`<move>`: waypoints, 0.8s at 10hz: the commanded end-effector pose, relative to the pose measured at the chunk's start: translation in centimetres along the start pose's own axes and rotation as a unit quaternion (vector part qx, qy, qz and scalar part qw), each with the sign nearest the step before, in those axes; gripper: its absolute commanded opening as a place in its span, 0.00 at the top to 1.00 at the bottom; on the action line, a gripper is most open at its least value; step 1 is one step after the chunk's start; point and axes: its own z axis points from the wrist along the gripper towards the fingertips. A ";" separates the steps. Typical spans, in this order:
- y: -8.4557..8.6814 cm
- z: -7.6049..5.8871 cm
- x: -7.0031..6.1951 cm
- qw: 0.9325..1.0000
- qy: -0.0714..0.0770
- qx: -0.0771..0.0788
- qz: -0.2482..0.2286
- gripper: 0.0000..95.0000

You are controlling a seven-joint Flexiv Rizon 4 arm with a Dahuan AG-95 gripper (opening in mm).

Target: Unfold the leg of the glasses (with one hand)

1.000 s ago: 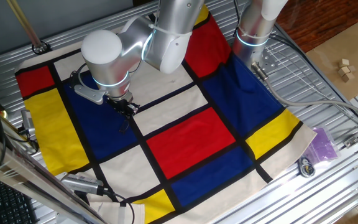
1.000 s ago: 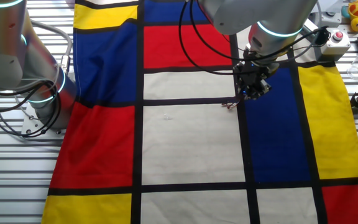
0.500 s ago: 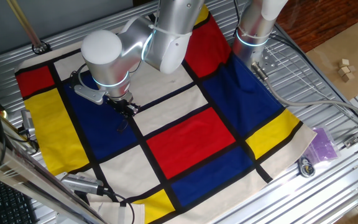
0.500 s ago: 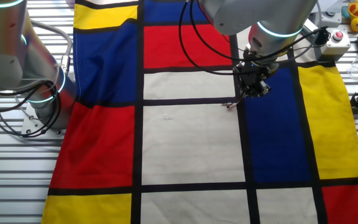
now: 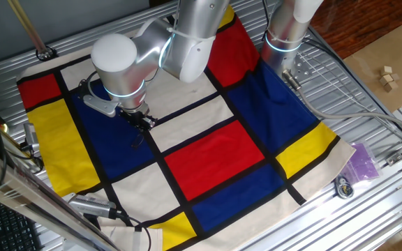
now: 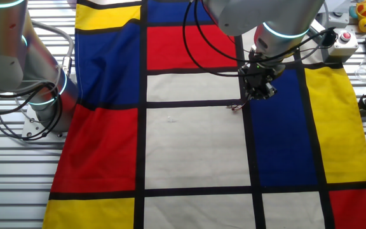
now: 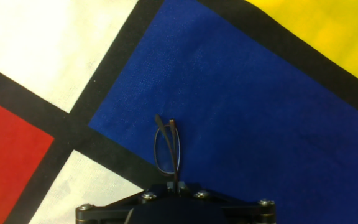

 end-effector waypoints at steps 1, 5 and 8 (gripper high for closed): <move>0.1 -0.3 0.1 1.000 0.003 -0.002 0.004 1.00; 0.2 -0.9 0.2 1.000 0.006 -0.004 0.007 1.00; 0.2 -1.2 0.3 1.000 0.008 -0.004 0.008 1.00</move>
